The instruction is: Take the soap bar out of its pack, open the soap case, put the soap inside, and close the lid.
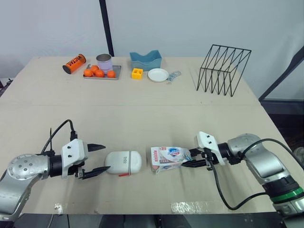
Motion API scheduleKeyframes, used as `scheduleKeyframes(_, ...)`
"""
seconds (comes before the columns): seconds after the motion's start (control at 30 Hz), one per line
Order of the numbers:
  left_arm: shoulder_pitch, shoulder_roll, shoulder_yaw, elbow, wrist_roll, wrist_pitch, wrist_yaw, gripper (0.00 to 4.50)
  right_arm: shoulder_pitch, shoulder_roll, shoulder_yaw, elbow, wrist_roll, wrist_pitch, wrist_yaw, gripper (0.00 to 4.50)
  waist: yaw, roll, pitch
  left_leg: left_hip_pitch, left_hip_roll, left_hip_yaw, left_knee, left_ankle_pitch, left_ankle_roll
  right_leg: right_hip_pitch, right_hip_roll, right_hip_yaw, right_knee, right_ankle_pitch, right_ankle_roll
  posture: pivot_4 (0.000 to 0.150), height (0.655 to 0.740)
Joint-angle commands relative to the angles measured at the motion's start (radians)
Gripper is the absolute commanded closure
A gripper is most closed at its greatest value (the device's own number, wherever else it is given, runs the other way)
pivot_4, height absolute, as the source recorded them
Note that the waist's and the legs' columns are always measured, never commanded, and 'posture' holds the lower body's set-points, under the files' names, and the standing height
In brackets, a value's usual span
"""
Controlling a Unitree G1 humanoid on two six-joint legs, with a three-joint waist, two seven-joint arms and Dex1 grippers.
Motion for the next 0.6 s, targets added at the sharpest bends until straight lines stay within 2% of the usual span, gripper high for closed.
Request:
scheduleKeyframes(0.03, -0.008, -0.002, 0.003, 0.001, 0.01, -0.024, -0.006, 0.86, -0.011, -0.028, -0.07, -0.031, 0.043, 0.013, 0.008, 3.09, 0.0, 0.0, 0.0, 0.0, 0.0, 0.0, 0.0, 0.0, 0.0, 0.0, 0.0, 0.0, 0.0, 0.0, 0.0, 0.15, 0.74)
scheduleKeyframes(0.3, -0.013, -0.016, -0.009, 0.021, 0.027, -0.045, -0.014, 0.86, -0.02, -0.129, -0.214, 0.028, 0.093, 0.032, 0.025, 3.09, 0.0, 0.0, 0.0, 0.0, 0.0, 0.0, 0.0, 0.0, 0.0, 0.0, 0.0, 0.0, 0.0, 0.0, 0.0, 0.15, 0.74)
scheduleKeyframes(0.5, -0.035, -0.027, -0.028, 0.045, 0.039, -0.058, -0.022, 0.86, -0.048, -0.188, -0.215, 0.089, 0.03, -0.007, 0.017, 3.09, -0.001, 0.001, 0.0, 0.0, 0.0, 0.001, 0.0, 0.0, 0.0, 0.0, 0.0, 0.001, 0.0, 0.0, 0.0, 0.15, 0.74)
scheduleKeyframes(0.6, -0.045, -0.027, -0.036, 0.058, 0.04, -0.065, -0.024, 0.86, -0.022, -0.252, -0.218, 0.055, 0.026, -0.021, 0.083, 3.09, 0.0, 0.002, 0.001, 0.0, 0.0, 0.001, 0.0, 0.0, 0.0, 0.0, 0.0, 0.001, 0.0, 0.0, 0.0, 0.15, 0.74)
